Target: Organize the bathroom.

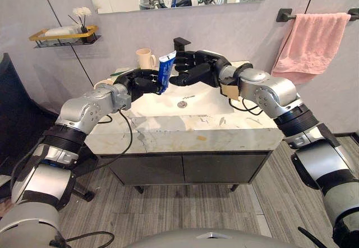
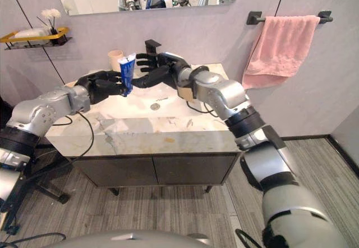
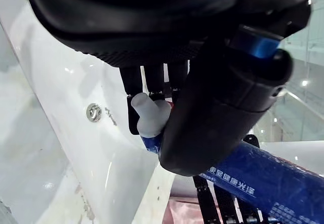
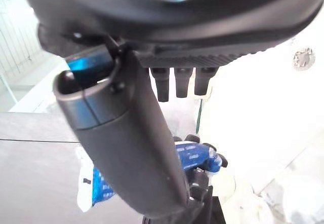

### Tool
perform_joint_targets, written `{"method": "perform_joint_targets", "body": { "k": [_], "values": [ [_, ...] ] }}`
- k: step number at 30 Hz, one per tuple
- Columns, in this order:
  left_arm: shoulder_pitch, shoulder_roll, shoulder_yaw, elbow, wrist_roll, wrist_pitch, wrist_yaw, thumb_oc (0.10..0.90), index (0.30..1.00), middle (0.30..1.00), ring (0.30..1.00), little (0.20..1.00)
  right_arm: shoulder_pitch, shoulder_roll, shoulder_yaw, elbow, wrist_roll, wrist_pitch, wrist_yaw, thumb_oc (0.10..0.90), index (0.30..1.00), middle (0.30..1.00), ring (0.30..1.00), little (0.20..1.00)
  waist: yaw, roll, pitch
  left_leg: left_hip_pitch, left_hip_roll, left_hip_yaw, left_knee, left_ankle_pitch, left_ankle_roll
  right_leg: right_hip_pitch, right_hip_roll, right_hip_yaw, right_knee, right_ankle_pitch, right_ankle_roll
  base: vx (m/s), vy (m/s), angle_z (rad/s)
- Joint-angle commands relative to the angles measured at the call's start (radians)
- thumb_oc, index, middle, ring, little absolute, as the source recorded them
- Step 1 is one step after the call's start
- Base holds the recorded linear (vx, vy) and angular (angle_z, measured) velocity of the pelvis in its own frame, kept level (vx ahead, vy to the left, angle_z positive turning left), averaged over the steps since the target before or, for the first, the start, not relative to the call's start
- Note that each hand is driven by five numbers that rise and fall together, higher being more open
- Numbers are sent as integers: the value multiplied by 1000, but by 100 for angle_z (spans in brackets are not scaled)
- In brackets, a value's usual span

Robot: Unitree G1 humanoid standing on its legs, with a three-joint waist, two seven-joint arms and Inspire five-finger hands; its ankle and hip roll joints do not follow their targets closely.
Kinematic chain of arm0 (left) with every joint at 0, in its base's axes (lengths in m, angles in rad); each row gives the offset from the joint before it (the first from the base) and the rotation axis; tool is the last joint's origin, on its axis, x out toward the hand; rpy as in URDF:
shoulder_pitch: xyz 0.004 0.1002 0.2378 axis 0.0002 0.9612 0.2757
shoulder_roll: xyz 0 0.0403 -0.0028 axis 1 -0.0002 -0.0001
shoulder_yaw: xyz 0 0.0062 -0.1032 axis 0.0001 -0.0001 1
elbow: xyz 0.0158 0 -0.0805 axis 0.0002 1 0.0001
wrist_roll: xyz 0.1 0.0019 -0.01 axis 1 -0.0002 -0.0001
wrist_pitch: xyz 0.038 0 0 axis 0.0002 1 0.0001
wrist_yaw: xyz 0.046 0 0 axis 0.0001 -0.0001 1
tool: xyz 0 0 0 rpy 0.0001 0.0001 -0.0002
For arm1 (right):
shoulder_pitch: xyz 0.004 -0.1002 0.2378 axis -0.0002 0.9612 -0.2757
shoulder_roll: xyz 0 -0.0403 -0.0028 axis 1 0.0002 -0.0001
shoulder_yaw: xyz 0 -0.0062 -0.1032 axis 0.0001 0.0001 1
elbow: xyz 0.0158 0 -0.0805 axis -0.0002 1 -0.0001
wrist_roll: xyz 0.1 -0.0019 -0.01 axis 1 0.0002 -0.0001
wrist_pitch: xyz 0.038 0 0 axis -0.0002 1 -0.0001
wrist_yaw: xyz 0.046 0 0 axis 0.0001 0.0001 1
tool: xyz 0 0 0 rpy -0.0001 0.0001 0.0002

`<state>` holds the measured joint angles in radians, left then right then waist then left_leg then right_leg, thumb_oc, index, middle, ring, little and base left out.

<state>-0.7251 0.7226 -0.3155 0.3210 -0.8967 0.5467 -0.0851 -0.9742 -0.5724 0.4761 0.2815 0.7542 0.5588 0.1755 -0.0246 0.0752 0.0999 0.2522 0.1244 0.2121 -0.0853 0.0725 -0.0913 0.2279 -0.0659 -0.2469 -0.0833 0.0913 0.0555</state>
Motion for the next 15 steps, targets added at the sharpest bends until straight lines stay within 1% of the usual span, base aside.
{"method": "perform_joint_targets", "body": {
  "k": [1, 6, 12, 15],
  "values": [
    [-150, 43, 109, -7, -45, -156, -13, 400, 300, 300, 300, 300, -158, -11, -18, 21, 31, -128, 2, 800, 900, 900, 900, 900, 29, -12, -134, -12, 45, -61, -2, 5, -47, -6, -31, 18, 18, -103, 41, 0, 0, 0],
    [-143, 49, 120, -19, -51, -146, -7, 400, 300, 300, 300, 300, -150, -15, -39, 4, 56, -117, -9, 800, 900, 900, 900, 900, 28, -12, -137, -10, 46, -63, -2, 2, -48, -5, -29, 21, 20, -106, 41, 0, 0, 0],
    [-144, 49, 122, -25, -52, -138, -3, 400, 300, 300, 300, 300, -147, -2, -48, -4, 78, -125, -30, 800, 900, 900, 900, 900, 30, -13, -141, -9, 49, -61, -2, 2, -49, -3, -28, 23, 16, -106, 41, 0, 0, 0],
    [-157, 46, 108, -15, -54, -135, -6, 400, 300, 300, 300, 300, -159, 12, -48, -6, 84, -140, -46, 800, 900, 900, 900, 900, 32, -12, -144, -11, 48, -63, -2, 1, -49, -3, -27, 23, 13, -105, 41, 0, 0, 0]
  ]
}}
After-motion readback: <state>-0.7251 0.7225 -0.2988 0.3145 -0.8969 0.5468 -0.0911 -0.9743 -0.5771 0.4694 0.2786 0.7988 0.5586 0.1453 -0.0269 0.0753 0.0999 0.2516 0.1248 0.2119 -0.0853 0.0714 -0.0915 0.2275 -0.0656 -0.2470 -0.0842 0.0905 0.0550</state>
